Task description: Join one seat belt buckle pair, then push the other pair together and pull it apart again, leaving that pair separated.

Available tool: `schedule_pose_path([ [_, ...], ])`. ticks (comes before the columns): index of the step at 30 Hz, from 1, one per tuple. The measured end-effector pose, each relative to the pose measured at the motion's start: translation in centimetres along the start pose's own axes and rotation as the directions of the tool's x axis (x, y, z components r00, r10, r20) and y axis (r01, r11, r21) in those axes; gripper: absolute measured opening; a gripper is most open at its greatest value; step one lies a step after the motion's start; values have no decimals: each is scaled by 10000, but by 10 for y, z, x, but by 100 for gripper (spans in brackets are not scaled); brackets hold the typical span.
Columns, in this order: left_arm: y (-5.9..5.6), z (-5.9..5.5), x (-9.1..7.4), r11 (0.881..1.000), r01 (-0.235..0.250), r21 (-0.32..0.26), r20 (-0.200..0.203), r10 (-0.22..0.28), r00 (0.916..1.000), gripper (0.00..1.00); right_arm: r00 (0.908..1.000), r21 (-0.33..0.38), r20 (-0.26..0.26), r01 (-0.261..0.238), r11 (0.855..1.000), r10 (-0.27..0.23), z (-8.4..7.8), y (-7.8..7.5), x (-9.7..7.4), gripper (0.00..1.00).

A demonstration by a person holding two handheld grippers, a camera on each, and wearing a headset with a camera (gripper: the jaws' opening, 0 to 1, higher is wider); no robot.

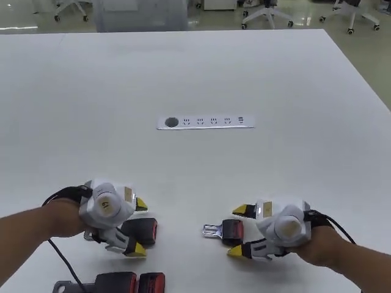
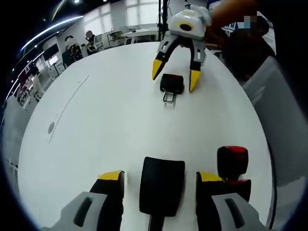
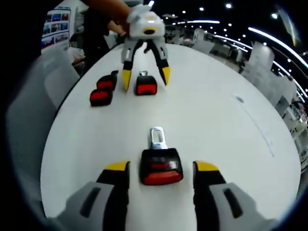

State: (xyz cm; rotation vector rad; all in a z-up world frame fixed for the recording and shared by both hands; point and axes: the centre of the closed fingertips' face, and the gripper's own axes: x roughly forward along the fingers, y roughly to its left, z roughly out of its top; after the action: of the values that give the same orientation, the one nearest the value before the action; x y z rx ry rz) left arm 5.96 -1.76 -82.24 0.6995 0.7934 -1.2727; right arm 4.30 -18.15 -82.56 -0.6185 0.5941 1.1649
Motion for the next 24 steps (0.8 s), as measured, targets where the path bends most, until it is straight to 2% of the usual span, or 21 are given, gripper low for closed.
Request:
schedule_pose_path([
  [1, 2, 8, -4, 9989, -178, -425, 394, 195, 9990, 63, 9995, 556, 144, 278, 9981, -286, 3, -4, -2, 57],
  [3, 9, 14, -10, 9946, -611, -834, 585, 661, 9961, 71, 9940, 1314, 641, 794, 9881, -884, 13, -13, -7, 63],
  [5, 19, 23, -19, 9835, -1225, -1332, 1005, 1363, 9856, 79, 9852, 1875, 835, 1322, 9733, -1498, 20, -21, -11, 73],
  [6, 27, 27, -26, 9759, -1753, -1296, 1112, 1900, 9755, 82, 9811, 2133, 903, 1487, 9656, -1710, 24, -23, -13, 77],
  [7, 30, 30, -31, 9715, -2033, -1220, 1224, 2180, 9683, 82, 9763, 2543, 927, 1668, 9526, -1957, 27, -25, -16, 81],
  [8, 33, 37, -39, 9603, -2266, -1627, 1536, 2515, 9556, 83, 9740, 2643, 961, 1737, 9487, -2051, 29, -26, -16, 82],
  [9, 34, 41, -44, 9504, -2330, -2061, 1760, 2702, 9466, 84, 9689, 2793, 1034, 1887, 9415, -2248, 32, -28, -18, 83],
  [10, 36, 45, -50, 9376, -2522, -2394, 1911, 3001, 9346, 86, 9627, 2951, 1011, 2118, 9317, -2509, 34, -29, -21, 84],
  [11, 37, 46, -55, 9309, -2661, -2501, 1968, 3180, 9274, 87, 9590, 3251, 888, 2274, 9179, -2690, 36, -29, -23, 84],
  [12, 37, 47, -62, 9170, -2767, -2872, 2063, 3413, 9170, 89, 9541, 3382, 1025, 2325, 9119, -2813, 40, -29, -24, 85],
  [13, 36, 47, -66, 9029, -2800, -3262, 2080, 3576, 9104, 90, 9422, 3549, 1468, 2341, 9051, -3013, 49, -29, -28, 87],
  [14, 35, 45, -72, 8854, -2850, -3671, 2021, 3750, 9048, 90, 9357, 3600, 1578, 2429, 9008, -3154, 53, -29, -31, 88],
  [16, 36, 43, -82, 8531, -3104, -4194, 2009, 4207, 8847, 92, 9317, 3590, 1524, 2585, 8968, -3296, 56, -26, -36, 91],
  [17, 31, 44, -87, 8390, -2976, -4555, 2122, 4270, 8790, 95, 9279, 3709, 1556, 2631, 8906, -3388, 58, -24, -39, 92],
  [18, 28, 45, -90, 8349, -2937, -4655, 2248, 4325, 8731, 99, 9239, 3896, 1638, 2616, 8831, -3459, 61, -23, -42, 93],
  [19, 21, 44, -95, 8407, -3060, -4467, 2238, 4362, 8716, 100, 9143, 3927, 1863, 2664, 8802, -3598, 66, -22, -46, 94],
  [20, 19, 43, -97, 8411, -3091, -4438, 2229, 4377, 8710, 99, 9117, 3893, 1896, 2710, 8804, -3645, 65, -21, -49, 94],
  [21, 15, 42, -100, 8377, -3173, -4445, 2216, 4461, 8671, 100, 9115, 3899, 1860, 2743, 8790, -3670, 65, -19, -51, 95],
  [23, 6, 39, -107, 8221, -3211, -4701, 2203, 4616, 8593, 100, 9075, 3929, 1964, 2742, 8777, -3714, 67, -14, -56, 97],
  [24, 1, 37, -112, 8153, -3257, -4788, 2250, 4725, 8521, 100, 9049, 3902, 2018, 2766, 8782, -3747, 68, -11, -60, 97],
])
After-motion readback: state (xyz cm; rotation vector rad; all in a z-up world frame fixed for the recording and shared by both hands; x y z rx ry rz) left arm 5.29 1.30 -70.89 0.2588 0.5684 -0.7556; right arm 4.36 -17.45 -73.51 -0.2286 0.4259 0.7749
